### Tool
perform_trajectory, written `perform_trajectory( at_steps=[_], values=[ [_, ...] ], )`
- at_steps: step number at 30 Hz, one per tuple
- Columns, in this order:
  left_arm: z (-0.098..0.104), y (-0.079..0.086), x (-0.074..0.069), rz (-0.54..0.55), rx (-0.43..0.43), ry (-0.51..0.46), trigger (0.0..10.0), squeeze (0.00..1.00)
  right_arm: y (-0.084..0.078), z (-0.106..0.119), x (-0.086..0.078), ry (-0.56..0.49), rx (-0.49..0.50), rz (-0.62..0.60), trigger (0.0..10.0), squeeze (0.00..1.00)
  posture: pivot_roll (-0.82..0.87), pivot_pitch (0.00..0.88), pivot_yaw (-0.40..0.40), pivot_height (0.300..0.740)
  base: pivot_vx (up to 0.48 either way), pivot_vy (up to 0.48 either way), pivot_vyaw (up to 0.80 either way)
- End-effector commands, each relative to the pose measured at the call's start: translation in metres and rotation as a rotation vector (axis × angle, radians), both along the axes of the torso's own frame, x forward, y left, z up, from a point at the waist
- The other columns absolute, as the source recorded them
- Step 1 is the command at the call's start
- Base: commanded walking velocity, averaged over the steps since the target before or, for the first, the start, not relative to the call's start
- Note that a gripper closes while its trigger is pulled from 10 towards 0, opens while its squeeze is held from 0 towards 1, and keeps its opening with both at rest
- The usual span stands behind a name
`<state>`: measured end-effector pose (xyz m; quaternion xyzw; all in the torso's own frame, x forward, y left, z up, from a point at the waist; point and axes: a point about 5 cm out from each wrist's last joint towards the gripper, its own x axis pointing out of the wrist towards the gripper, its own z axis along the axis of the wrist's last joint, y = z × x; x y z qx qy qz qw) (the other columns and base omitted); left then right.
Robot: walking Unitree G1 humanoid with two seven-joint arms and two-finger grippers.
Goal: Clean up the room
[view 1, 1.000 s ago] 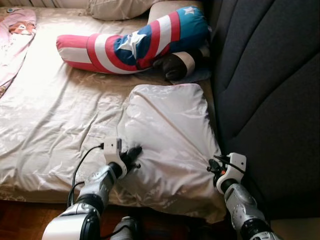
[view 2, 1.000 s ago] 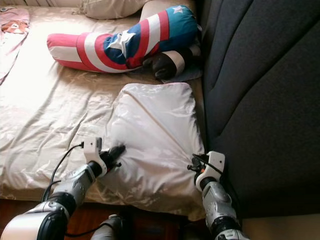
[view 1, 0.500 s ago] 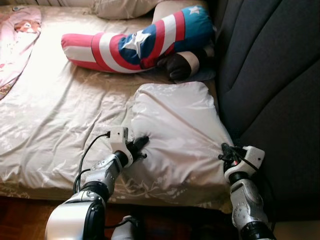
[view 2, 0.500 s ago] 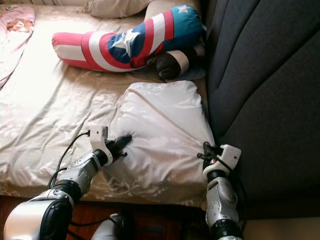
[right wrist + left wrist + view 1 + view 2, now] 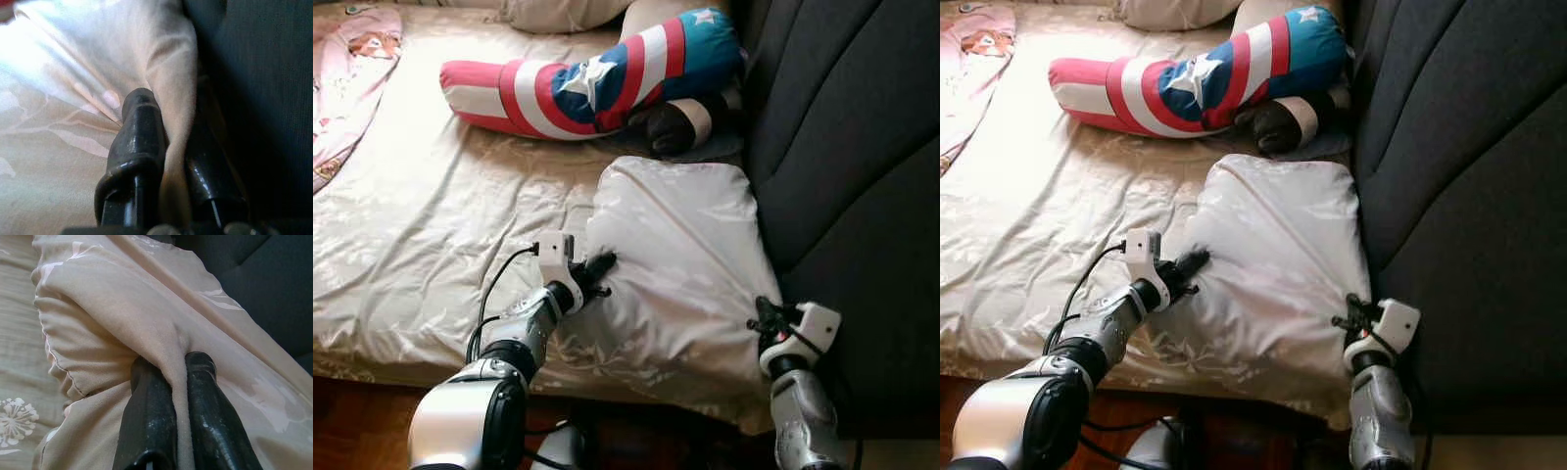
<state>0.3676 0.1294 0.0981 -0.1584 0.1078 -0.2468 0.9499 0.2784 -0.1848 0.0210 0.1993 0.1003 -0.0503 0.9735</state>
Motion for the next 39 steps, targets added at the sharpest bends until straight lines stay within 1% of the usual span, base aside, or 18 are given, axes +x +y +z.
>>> perform_trajectory(
  at_steps=[1, 3, 6, 8, 10, 11, 12, 13, 14, 16, 18, 21, 24, 26, 29, 34, 39],
  values=[
    [0.006, -0.001, 0.002, -0.012, 0.011, -0.04, 10.0, 0.0, -0.007, -0.008, -0.006, 0.043, -0.009, -0.029, 10.0, 0.0, -0.12, 0.277, -0.023, 0.74, 0.0, 0.0, 0.0],
    [0.002, 0.0, 0.0, 0.004, 0.025, -0.028, 10.0, 0.0, -0.008, -0.008, -0.003, 0.054, -0.013, -0.031, 10.0, 0.0, -0.12, 0.278, -0.023, 0.74, 0.0, 0.0, 0.0],
    [-0.004, 0.001, -0.002, 0.03, 0.032, -0.01, 10.0, 0.0, -0.01, -0.004, 0.006, 0.059, -0.02, -0.035, 10.0, 0.0, -0.12, 0.282, -0.023, 0.74, 0.0, 0.0, 0.0],
    [-0.007, 0.0, -0.003, 0.043, 0.034, 0.003, 10.0, 0.0, -0.01, -0.001, 0.013, 0.063, -0.043, -0.03, 10.0, 0.0, -0.12, 0.284, -0.022, 0.74, 0.0, 0.0, 0.0],
    [-0.011, -0.001, -0.005, 0.071, 0.041, 0.019, 10.0, 0.0, -0.01, 0.004, 0.022, 0.057, -0.05, -0.027, 10.0, 0.0, -0.11, 0.291, -0.02, 0.74, 0.0, 0.0, 0.0],
    [-0.011, -0.001, -0.005, 0.071, 0.041, 0.019, 10.0, 0.0, -0.01, 0.004, 0.022, 0.057, -0.05, -0.027, 10.0, 0.0, -0.11, 0.291, -0.02, 0.74, 0.0, 0.0, 0.0],
    [-0.012, -0.002, -0.005, 0.093, 0.045, 0.026, 10.0, 0.0, -0.008, 0.008, 0.029, 0.052, -0.056, -0.008, 10.0, 0.0, -0.11, 0.298, -0.018, 0.74, 0.0, 0.0, 0.0],
    [-0.012, -0.002, -0.005, 0.093, 0.045, 0.026, 10.0, 0.0, -0.008, 0.008, 0.029, 0.052, -0.056, -0.008, 10.0, 0.0, -0.11, 0.298, -0.018, 0.74, 0.0, 0.0, 0.0],
    [-0.013, -0.003, -0.004, 0.115, 0.044, 0.035, 10.0, 0.0, -0.006, 0.011, 0.035, 0.054, -0.063, 0.011, 10.0, 0.0, -0.12, 0.305, -0.017, 0.74, 0.0, 0.0, 0.0],
    [-0.013, -0.004, -0.004, 0.122, 0.045, 0.037, 10.0, 0.0, -0.005, 0.012, 0.036, 0.059, -0.067, 0.013, 10.0, 0.0, -0.11, 0.312, -0.015, 0.74, 0.0, 0.0, 0.0],
    [-0.014, -0.005, -0.004, 0.149, 0.062, 0.047, 10.0, 0.0, -0.003, 0.016, 0.043, 0.065, -0.066, 0.015, 10.0, 0.0, -0.11, 0.334, -0.012, 0.74, 0.0, 0.0, 0.0],
    [-0.015, -0.006, -0.004, 0.156, 0.063, 0.052, 10.0, 0.0, -0.001, 0.019, 0.047, 0.064, -0.067, 0.022, 10.0, 0.0, -0.11, 0.348, -0.009, 0.74, 0.0, 0.0, 0.0],
    [-0.015, -0.01, -0.004, 0.161, 0.068, 0.058, 10.0, 0.0, 0.002, 0.024, 0.054, 0.065, -0.079, 0.032, 10.0, 0.0, -0.1, 0.381, -0.004, 0.74, 0.0, 0.0, 0.0],
    [-0.015, -0.01, -0.004, 0.162, 0.07, 0.059, 10.0, 0.0, 0.002, 0.025, 0.055, 0.062, -0.08, 0.033, 10.0, 0.0, -0.1, 0.385, -0.004, 0.74, 0.0, 0.0, 0.0],
    [-0.012, -0.013, -0.002, 0.178, 0.086, 0.048, 10.0, 0.0, 0.002, 0.032, 0.061, 0.05, -0.09, 0.032, 10.0, 0.0, -0.1, 0.409, 0.0, 0.74, 0.0, 0.0, 0.0],
    [-0.008, -0.018, 0.001, 0.165, 0.095, 0.046, 10.0, 0.0, 0.002, 0.043, 0.07, 0.035, -0.098, 0.03, 10.0, 0.0, -0.11, 0.429, -0.004, 0.74, 0.0, 0.0, 0.0],
    [-0.008, -0.022, 0.0, 0.151, 0.102, 0.046, 10.0, 0.0, 0.004, 0.043, 0.071, 0.036, -0.103, 0.038, 10.0, 0.0, -0.11, 0.439, -0.002, 0.74, 0.0, 0.0, 0.0]
  ],
)
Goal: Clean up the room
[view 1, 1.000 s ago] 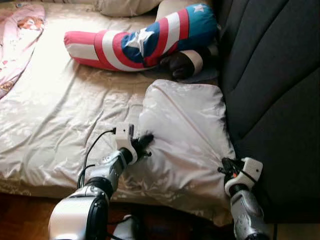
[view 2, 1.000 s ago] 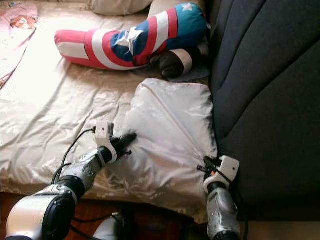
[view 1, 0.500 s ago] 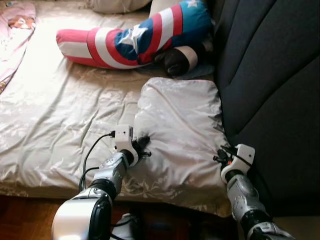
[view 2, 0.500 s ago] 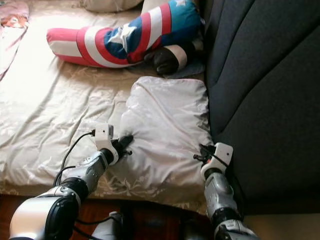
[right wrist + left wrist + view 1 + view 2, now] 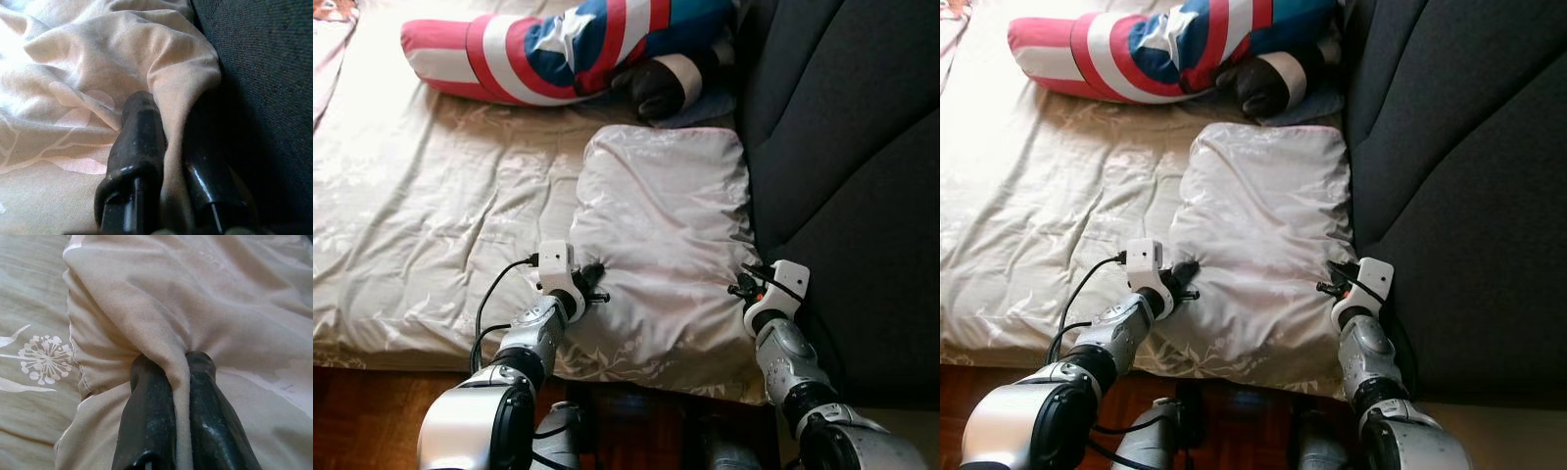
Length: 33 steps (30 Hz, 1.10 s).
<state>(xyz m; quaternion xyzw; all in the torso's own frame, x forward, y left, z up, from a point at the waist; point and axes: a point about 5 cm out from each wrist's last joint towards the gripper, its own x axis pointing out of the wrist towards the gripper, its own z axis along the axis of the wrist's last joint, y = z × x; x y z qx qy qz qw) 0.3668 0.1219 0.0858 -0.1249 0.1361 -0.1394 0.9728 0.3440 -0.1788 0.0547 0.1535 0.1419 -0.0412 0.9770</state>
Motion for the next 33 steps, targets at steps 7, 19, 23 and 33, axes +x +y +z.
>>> perform_trajectory(
  at_steps=[7, 19, 23, 33],
  values=[
    [-0.005, -0.017, -0.005, -0.071, 0.014, 0.004, 10.0, 0.15, 0.003, -0.003, -0.003, -0.008, -0.02, 0.023, 10.0, 0.0, -0.1, 0.439, 0.003, 0.74, 0.0, 0.0, 0.0],
    [-0.011, -0.018, -0.009, -0.095, 0.024, 0.023, 10.0, 1.0, 0.003, -0.011, -0.008, 0.02, -0.035, 0.038, 10.0, 1.0, -0.1, 0.434, 0.007, 0.74, 0.0, 0.0, 0.0],
    [-0.012, -0.02, -0.009, -0.102, 0.021, 0.024, 10.0, 1.0, 0.001, -0.01, -0.008, 0.005, -0.033, 0.032, 10.0, 0.28, -0.1, 0.429, 0.007, 0.74, 0.0, 0.0, 0.0],
    [-0.018, -0.022, -0.014, -0.115, 0.039, 0.03, 10.0, 0.0, 0.001, -0.004, -0.007, -0.06, -0.051, 0.033, 10.0, 0.0, -0.1, 0.403, 0.008, 0.74, 0.0, 0.0, 0.0]
  ],
)
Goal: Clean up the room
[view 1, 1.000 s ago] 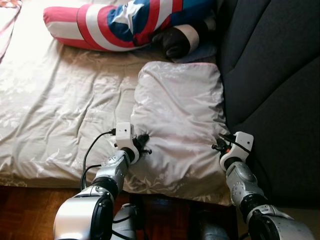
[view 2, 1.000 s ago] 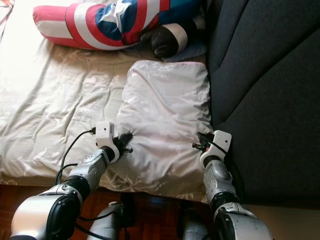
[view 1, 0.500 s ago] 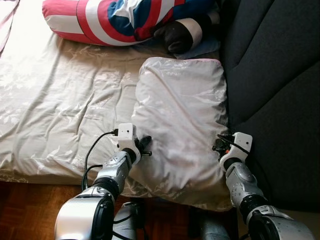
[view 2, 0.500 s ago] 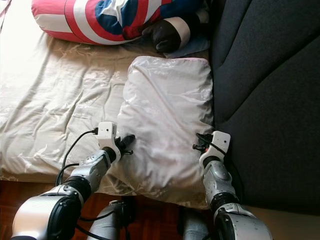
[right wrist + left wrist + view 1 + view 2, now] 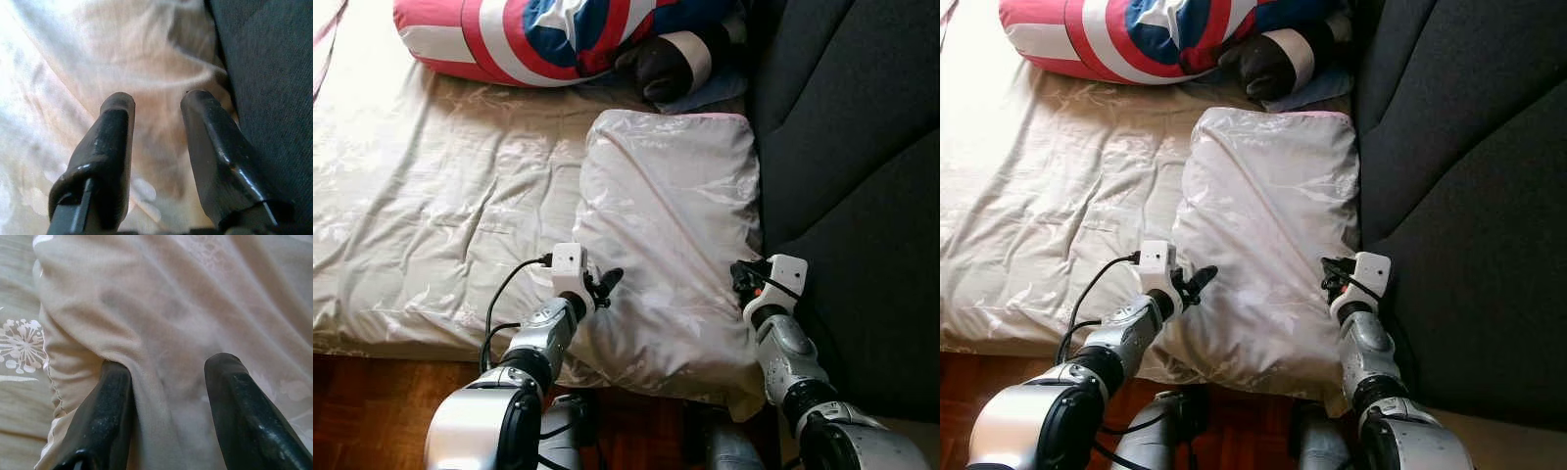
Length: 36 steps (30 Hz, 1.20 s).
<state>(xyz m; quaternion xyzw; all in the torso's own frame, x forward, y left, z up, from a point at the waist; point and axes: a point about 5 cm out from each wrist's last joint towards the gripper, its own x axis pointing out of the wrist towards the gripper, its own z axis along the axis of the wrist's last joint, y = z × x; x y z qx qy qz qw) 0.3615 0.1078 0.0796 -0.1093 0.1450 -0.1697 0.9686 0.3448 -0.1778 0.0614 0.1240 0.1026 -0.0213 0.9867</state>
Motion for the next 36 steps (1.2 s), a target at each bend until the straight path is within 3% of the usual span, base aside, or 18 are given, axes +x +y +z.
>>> perform_trajectory(
  at_steps=[1, 5, 7, 9, 14, 18, 21, 23, 26, 31, 33, 36],
  values=[
    [-0.013, -0.007, -0.01, -0.048, 0.021, 0.026, 10.0, 0.0, -0.001, -0.011, -0.009, 0.016, 0.007, -0.004, 10.0, 0.0, -0.1, 0.402, 0.009, 0.74, 0.0, 0.0, 0.0],
    [-0.017, -0.004, -0.012, -0.035, 0.039, 0.035, 10.0, 0.0, -0.002, -0.011, -0.01, 0.006, 0.012, -0.005, 10.0, 0.0, -0.1, 0.389, 0.008, 0.74, 0.0, 0.0, 0.0],
    [-0.022, 0.007, -0.013, 0.01, 0.139, 0.049, 10.0, 0.0, -0.001, -0.015, -0.014, 0.013, 0.014, 0.017, 10.0, 0.0, -0.09, 0.377, 0.01, 0.74, 0.0, 0.0, 0.0],
    [-0.023, 0.012, -0.013, 0.038, 0.182, 0.056, 10.0, 0.0, 0.0, -0.018, -0.016, 0.022, 0.013, 0.04, 10.0, 0.0, -0.09, 0.367, 0.009, 0.74, 0.0, 0.0, 0.0],
    [-0.021, 0.024, -0.011, 0.102, 0.162, 0.041, 10.0, 0.0, 0.005, -0.015, -0.016, -0.02, 0.031, 0.08, 10.0, 0.0, -0.1, 0.337, 0.005, 0.74, 0.0, 0.0, 0.0],
    [-0.024, 0.029, -0.013, 0.1, 0.252, 0.028, 10.0, 0.0, 0.003, -0.015, -0.016, -0.023, 0.051, 0.069, 10.0, 0.0, -0.08, 0.294, 0.003, 0.74, 0.0, 0.0, 0.0],
    [-0.022, 0.034, -0.013, 0.129, 0.27, -0.001, 10.0, 0.0, 0.003, -0.016, -0.017, -0.031, 0.059, 0.064, 10.0, 0.0, -0.08, 0.28, 0.001, 0.74, 0.0, 0.0, 0.0],
    [-0.014, 0.038, -0.01, 0.162, 0.228, -0.071, 10.0, 0.0, 0.001, -0.016, -0.019, -0.041, 0.067, 0.057, 10.0, 0.0, -0.08, 0.257, -0.001, 0.74, 0.0, 0.0, 0.0],
    [-0.005, 0.046, -0.012, 0.212, 0.233, -0.194, 10.0, 0.0, -0.001, -0.016, -0.023, -0.081, 0.084, 0.034, 10.0, 0.0, -0.09, 0.237, -0.002, 0.74, 0.0, 0.0, 0.0],
    [-0.012, 0.055, -0.021, 0.239, 0.272, -0.218, 10.0, 0.0, -0.002, -0.017, -0.03, -0.118, 0.065, 0.028, 10.0, 0.0, -0.09, 0.223, -0.003, 0.74, 0.0, 0.0, 0.0],
    [-0.013, 0.059, -0.028, 0.267, 0.26, -0.259, 10.0, 0.0, -0.002, -0.016, -0.036, -0.159, 0.015, 0.036, 10.0, 0.0, -0.09, 0.215, -0.003, 0.74, 0.0, 0.0, 0.0],
    [-0.014, 0.056, -0.033, 0.258, 0.257, -0.294, 10.0, 0.0, -0.002, -0.012, -0.04, -0.191, -0.005, 0.035, 10.0, 0.0, -0.08, 0.206, -0.003, 0.74, 0.0, 0.0, 0.0]
  ],
)
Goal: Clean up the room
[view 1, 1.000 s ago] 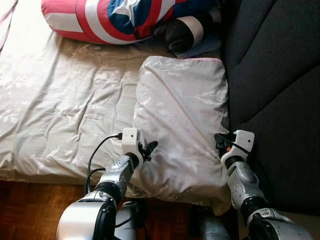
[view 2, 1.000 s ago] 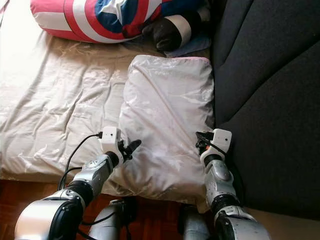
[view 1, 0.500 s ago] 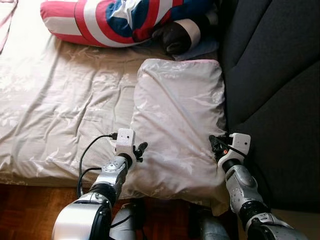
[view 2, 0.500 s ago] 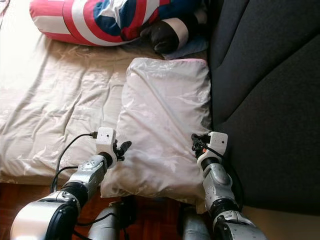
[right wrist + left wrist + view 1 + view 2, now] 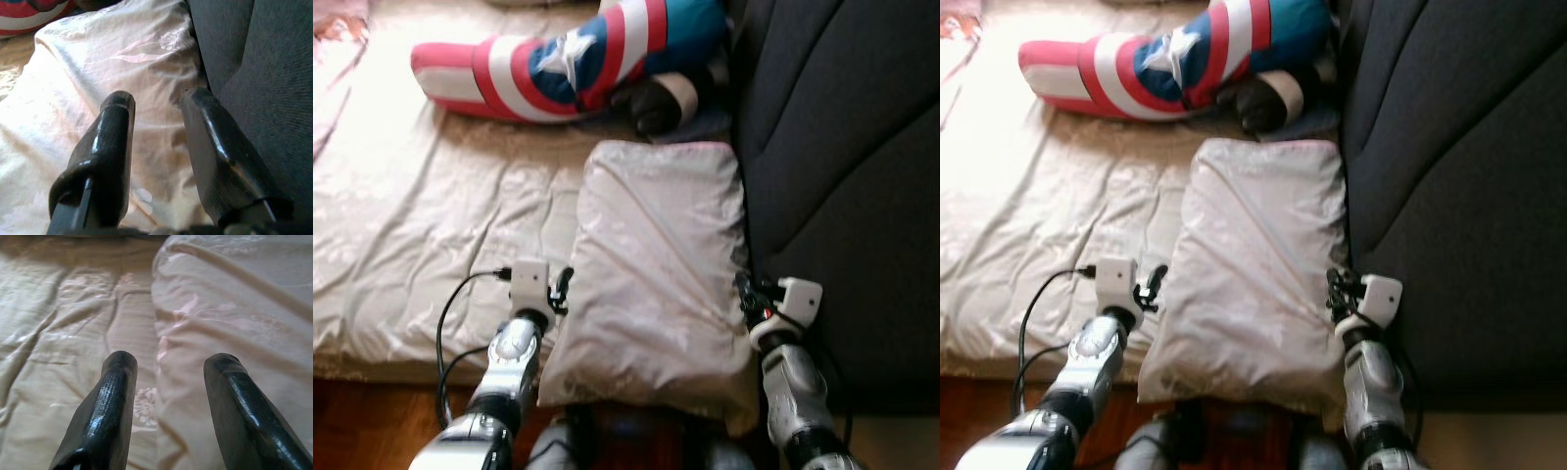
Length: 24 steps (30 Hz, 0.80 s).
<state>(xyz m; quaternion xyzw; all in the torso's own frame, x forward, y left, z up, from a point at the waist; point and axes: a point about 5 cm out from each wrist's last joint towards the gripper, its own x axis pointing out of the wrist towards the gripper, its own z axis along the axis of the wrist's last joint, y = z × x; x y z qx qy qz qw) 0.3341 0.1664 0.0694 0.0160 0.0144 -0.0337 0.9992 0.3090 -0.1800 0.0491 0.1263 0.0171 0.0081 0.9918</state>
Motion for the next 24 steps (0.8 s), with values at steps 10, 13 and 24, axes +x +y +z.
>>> perform_trajectory(
  at_steps=[10, 13, 24],
  values=[
    [-0.009, -0.001, -0.009, 0.01, 0.025, 0.011, 10.0, 0.0, -0.001, -0.003, -0.006, 0.012, 0.006, -0.012, 10.0, 0.0, -0.09, 0.192, -0.004, 0.74, 0.0, 0.123, 0.0],
    [-0.007, 0.006, -0.008, 0.034, 0.003, 0.009, 10.0, 0.0, -0.001, -0.001, -0.005, 0.011, 0.003, -0.021, 10.0, 0.0, -0.08, 0.189, 0.0, 0.74, 0.0, 0.335, 0.0],
    [-0.011, 0.015, -0.012, 0.063, -0.014, 0.019, 10.0, 0.0, -0.001, -0.009, -0.01, 0.052, 0.003, -0.022, 10.0, 0.0, -0.07, 0.175, 0.007, 0.74, 0.0, 0.422, 0.0]
  ],
)
